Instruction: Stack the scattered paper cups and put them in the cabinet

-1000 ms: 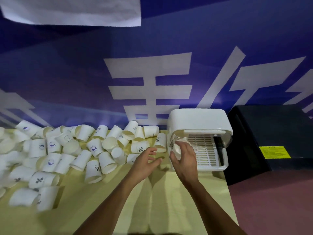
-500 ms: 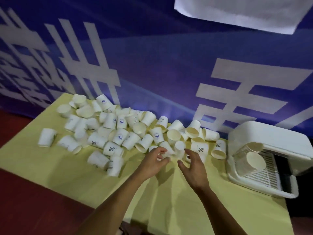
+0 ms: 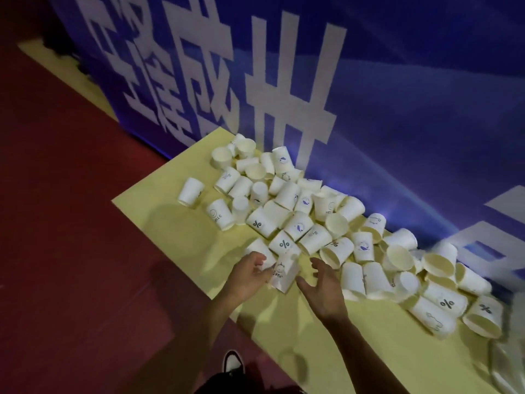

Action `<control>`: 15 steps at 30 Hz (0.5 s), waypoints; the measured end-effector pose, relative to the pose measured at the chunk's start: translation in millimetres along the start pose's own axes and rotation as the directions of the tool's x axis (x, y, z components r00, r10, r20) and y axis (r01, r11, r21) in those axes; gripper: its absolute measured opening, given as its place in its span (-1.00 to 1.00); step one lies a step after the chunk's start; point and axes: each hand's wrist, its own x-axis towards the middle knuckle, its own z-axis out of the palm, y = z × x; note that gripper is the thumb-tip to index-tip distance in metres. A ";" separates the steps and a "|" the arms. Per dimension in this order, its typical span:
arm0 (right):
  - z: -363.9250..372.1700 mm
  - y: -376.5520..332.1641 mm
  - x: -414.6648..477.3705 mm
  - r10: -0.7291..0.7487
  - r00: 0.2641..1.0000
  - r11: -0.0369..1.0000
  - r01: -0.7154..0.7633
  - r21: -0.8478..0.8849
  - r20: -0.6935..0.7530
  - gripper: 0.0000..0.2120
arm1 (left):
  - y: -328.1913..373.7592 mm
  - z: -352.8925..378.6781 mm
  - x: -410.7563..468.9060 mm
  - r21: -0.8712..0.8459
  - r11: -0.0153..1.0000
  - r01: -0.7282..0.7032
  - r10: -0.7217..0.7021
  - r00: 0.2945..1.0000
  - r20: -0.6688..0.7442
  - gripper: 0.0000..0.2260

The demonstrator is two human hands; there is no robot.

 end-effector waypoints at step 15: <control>91.4 4.7 38.9 0.354 0.935 0.932 -0.351 0.093 -0.014 -0.17 | -35.3 6.1 69.4 -0.143 0.954 0.263 -0.273 0.960 -0.057 -0.05</control>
